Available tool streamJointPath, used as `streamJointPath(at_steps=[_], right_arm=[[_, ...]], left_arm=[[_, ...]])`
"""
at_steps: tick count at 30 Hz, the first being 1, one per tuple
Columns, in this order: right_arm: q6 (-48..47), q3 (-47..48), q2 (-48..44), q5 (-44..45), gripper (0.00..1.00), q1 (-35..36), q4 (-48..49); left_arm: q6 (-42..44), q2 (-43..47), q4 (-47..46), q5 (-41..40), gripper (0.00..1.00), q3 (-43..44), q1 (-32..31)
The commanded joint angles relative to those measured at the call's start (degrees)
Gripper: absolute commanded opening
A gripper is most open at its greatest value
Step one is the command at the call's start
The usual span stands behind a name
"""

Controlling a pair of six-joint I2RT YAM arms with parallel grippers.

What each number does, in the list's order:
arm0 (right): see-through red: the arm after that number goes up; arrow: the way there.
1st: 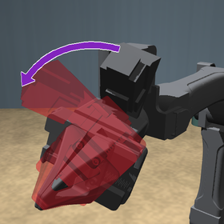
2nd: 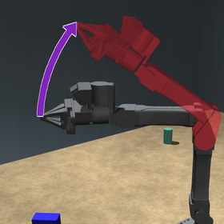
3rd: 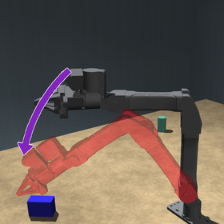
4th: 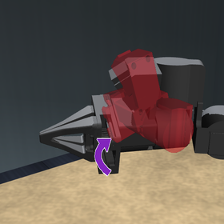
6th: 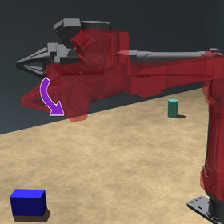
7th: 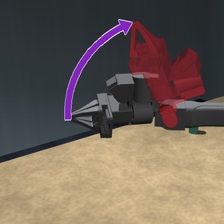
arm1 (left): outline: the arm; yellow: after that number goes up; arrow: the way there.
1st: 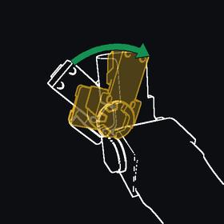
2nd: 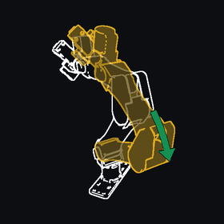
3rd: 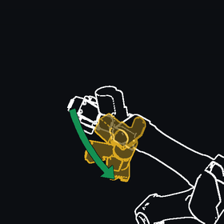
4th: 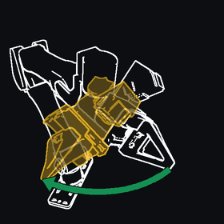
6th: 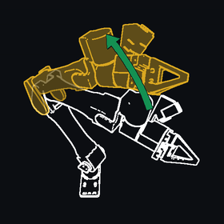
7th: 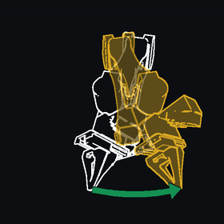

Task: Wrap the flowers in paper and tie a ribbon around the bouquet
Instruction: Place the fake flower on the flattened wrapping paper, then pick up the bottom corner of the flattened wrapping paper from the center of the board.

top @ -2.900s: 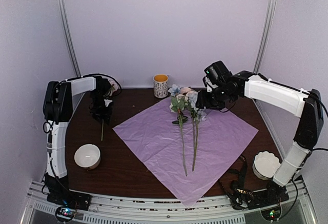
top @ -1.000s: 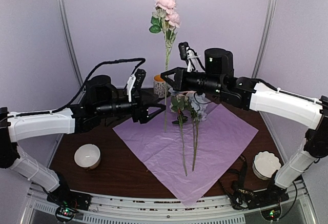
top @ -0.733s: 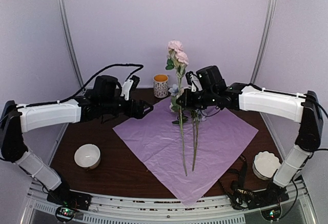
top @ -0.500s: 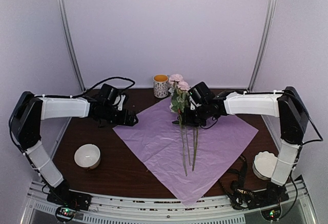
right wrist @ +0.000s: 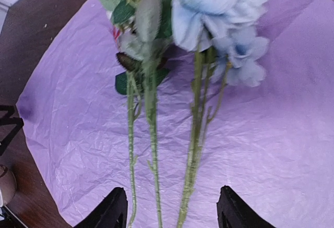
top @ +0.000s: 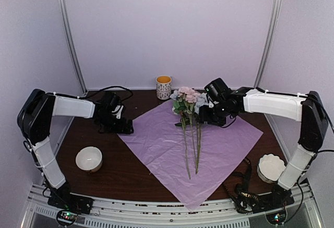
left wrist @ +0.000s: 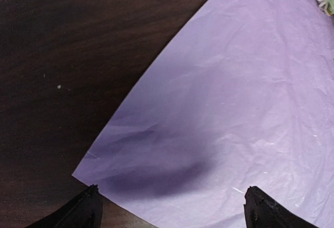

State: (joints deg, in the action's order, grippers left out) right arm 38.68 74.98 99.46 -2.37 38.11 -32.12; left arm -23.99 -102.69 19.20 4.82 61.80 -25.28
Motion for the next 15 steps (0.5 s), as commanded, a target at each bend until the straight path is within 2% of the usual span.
streamJointPath(at_steps=[1, 4, 9, 12, 15], right_arm=[[-0.03, -7.68, -6.55, 4.48, 0.6, -6.9, -3.99], [0.17, -12.95, -9.25, 5.59, 0.6, -9.88, -5.36], [-4.07, -18.34, -15.17, 5.19, 0.57, -8.0, -8.39], [-14.14, -18.04, -18.15, 1.98, 0.57, -0.22, -10.13], [-23.44, -16.13, -19.79, 2.36, 0.58, 12.95, -13.03]], left_arm=[[1.0, -3.05, 1.37, 1.47, 0.98, 1.95, 1.33], [0.88, -4.61, 1.01, 2.64, 0.98, 2.48, 1.34], [0.45, -3.8, -1.01, 4.87, 0.98, 1.22, 1.34], [1.58, 0.13, -3.33, 2.48, 0.98, -0.98, 1.22], [3.54, 5.45, -5.87, 1.56, 0.98, -2.45, 0.63]])
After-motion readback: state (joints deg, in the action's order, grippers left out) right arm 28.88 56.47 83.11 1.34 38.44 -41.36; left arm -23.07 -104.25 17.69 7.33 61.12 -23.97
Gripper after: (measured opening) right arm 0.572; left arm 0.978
